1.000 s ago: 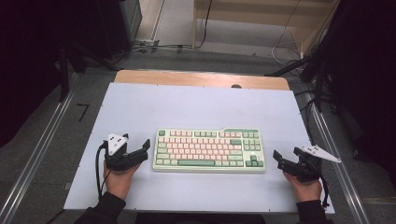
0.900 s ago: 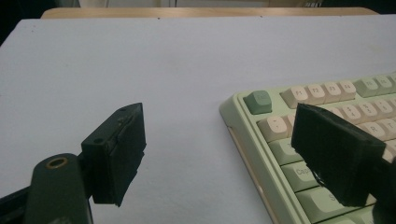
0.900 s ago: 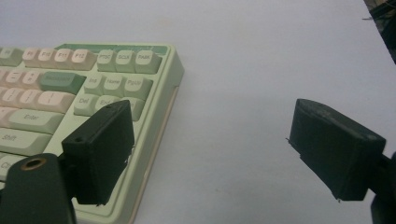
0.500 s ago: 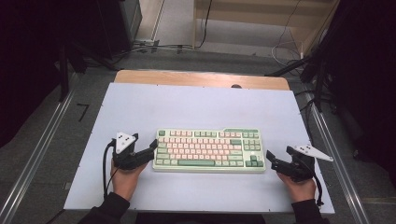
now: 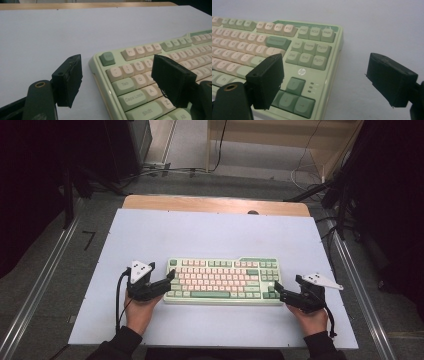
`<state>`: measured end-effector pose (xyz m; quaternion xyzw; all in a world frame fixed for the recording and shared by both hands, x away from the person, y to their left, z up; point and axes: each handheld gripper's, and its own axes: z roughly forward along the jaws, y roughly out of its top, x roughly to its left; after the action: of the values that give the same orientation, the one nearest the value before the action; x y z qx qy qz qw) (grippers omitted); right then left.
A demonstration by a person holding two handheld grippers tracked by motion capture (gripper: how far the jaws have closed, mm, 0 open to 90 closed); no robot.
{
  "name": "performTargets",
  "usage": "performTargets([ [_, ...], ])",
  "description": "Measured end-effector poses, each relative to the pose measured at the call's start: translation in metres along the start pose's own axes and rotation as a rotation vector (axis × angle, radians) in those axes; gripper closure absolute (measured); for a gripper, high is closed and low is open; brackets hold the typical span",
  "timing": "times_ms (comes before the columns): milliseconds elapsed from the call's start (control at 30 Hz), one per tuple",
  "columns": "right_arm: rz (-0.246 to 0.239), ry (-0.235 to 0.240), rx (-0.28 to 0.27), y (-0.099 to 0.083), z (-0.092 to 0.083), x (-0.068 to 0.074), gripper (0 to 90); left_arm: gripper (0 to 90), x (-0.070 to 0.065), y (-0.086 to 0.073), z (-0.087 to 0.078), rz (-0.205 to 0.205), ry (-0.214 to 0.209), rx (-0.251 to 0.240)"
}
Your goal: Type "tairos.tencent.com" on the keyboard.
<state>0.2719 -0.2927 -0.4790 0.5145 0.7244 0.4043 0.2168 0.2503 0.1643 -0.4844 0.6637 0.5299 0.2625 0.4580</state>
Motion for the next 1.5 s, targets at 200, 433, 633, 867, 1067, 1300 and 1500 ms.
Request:
performTargets([
  [200, -0.023, 0.021, 0.001, 0.003, 0.006, 0.011, 12.5, 45.1, -0.017, 0.003, 0.011, 0.060, -0.081, 0.009],
  [433, -0.054, 0.041, 0.009, 0.004, 0.013, 0.024, 12.5, 82.3, -0.044, 0.011, 0.035, 0.107, -0.201, 0.053],
  [633, -0.062, 0.041, 0.019, 0.004, 0.015, 0.026, 12.5, 90.0, -0.054, 0.015, 0.048, 0.101, -0.255, 0.108],
  [867, -0.067, 0.038, 0.022, 0.003, 0.016, 0.026, 12.5, 90.0, -0.062, 0.015, 0.056, 0.112, -0.265, 0.155],
  [1067, -0.067, 0.034, 0.024, 0.004, 0.017, 0.026, 12.5, 90.0, -0.065, 0.015, 0.062, 0.108, -0.259, 0.159],
  [1300, -0.070, 0.036, 0.020, 0.003, 0.015, 0.025, 12.5, 90.0, -0.071, 0.015, 0.067, 0.108, -0.264, 0.182],
  [1500, -0.071, 0.036, 0.020, 0.003, 0.015, 0.026, 12.5, 90.0, -0.072, 0.014, 0.070, 0.112, -0.260, 0.211],
])
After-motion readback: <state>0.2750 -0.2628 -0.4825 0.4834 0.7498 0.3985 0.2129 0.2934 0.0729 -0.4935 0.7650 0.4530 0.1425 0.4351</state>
